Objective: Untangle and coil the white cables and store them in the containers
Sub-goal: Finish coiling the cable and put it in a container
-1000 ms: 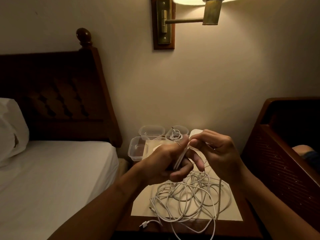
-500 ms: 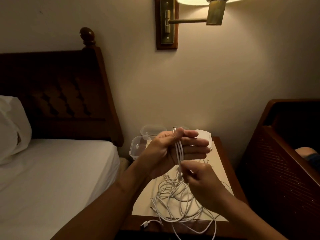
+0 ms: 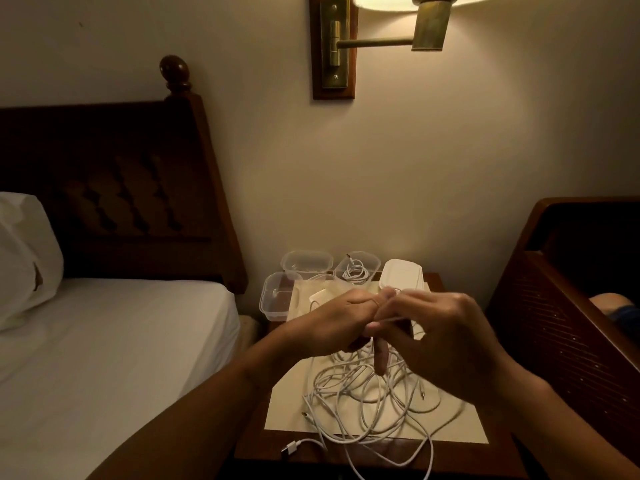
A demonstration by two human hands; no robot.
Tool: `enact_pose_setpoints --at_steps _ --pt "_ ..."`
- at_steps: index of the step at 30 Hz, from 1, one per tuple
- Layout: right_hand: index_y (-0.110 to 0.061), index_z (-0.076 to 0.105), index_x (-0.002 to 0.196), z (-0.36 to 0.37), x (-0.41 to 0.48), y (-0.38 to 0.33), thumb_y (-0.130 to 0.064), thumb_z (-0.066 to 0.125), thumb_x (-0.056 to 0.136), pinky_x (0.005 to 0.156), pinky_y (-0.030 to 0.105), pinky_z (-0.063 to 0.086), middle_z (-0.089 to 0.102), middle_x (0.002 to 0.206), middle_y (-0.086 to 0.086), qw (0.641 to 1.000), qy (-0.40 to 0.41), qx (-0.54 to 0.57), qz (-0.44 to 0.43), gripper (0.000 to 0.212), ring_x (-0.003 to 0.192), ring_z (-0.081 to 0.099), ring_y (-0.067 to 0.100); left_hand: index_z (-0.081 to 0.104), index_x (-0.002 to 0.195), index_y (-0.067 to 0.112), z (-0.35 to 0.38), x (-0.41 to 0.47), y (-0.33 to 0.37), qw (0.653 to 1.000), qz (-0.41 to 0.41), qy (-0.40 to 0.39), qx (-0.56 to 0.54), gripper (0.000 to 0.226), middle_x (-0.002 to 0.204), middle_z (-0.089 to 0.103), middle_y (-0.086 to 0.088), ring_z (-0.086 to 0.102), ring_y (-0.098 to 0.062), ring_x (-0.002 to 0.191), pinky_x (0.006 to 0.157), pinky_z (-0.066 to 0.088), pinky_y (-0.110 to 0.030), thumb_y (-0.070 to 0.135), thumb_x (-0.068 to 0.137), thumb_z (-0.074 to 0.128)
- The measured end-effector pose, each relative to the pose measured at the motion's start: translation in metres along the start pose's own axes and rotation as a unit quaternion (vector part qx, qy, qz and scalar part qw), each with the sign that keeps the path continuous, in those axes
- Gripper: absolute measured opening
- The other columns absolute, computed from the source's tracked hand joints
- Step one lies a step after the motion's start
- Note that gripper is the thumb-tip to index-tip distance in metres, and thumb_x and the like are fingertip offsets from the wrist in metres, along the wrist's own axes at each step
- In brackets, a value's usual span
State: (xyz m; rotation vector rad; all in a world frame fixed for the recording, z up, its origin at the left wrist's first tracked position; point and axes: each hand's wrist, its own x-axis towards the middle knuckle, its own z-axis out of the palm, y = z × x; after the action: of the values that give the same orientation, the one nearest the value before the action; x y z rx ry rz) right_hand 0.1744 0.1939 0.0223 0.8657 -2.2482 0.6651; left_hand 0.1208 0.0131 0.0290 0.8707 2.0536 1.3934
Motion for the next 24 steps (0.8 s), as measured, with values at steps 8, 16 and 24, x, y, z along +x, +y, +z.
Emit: enact_pose_setpoints --at_steps 8,16,24 --pt "-0.011 0.078 0.088 0.009 0.012 0.037 -0.014 0.081 0.084 0.053 0.035 0.049 0.063 0.080 0.001 0.977 0.085 0.194 0.042 0.007 0.067 0.061 0.019 0.062 0.097 -0.004 0.002 -0.002 -0.009 0.961 0.018 -0.133 -0.242 0.078 0.050 0.039 -0.002 0.027 -0.011 0.039 0.044 0.023 -0.025 0.058 0.106 0.016" --pt "-0.016 0.074 0.097 0.042 -0.011 0.027 -0.010 0.057 0.099 0.049 0.021 0.043 0.063 0.066 -0.007 0.885 0.076 0.392 0.239 0.018 0.054 0.053 0.006 0.056 0.093 0.009 0.015 -0.010 -0.004 0.903 0.120 -0.070 -0.408 0.043 0.051 0.044 -0.001 0.034 -0.011 0.040 0.047 0.026 -0.027 0.031 0.112 0.025" --pt "-0.014 0.070 0.110 0.064 -0.023 0.010 0.001 0.055 0.097 0.060 0.027 0.052 0.064 0.081 -0.005 0.968 -0.010 0.208 0.143 0.025 0.071 0.062 0.014 0.060 0.107 -0.003 -0.003 0.008 0.005 0.922 0.136 0.084 -0.353 0.042 0.093 0.072 -0.026 0.073 -0.041 0.095 0.091 0.060 -0.049 0.034 0.105 0.039"
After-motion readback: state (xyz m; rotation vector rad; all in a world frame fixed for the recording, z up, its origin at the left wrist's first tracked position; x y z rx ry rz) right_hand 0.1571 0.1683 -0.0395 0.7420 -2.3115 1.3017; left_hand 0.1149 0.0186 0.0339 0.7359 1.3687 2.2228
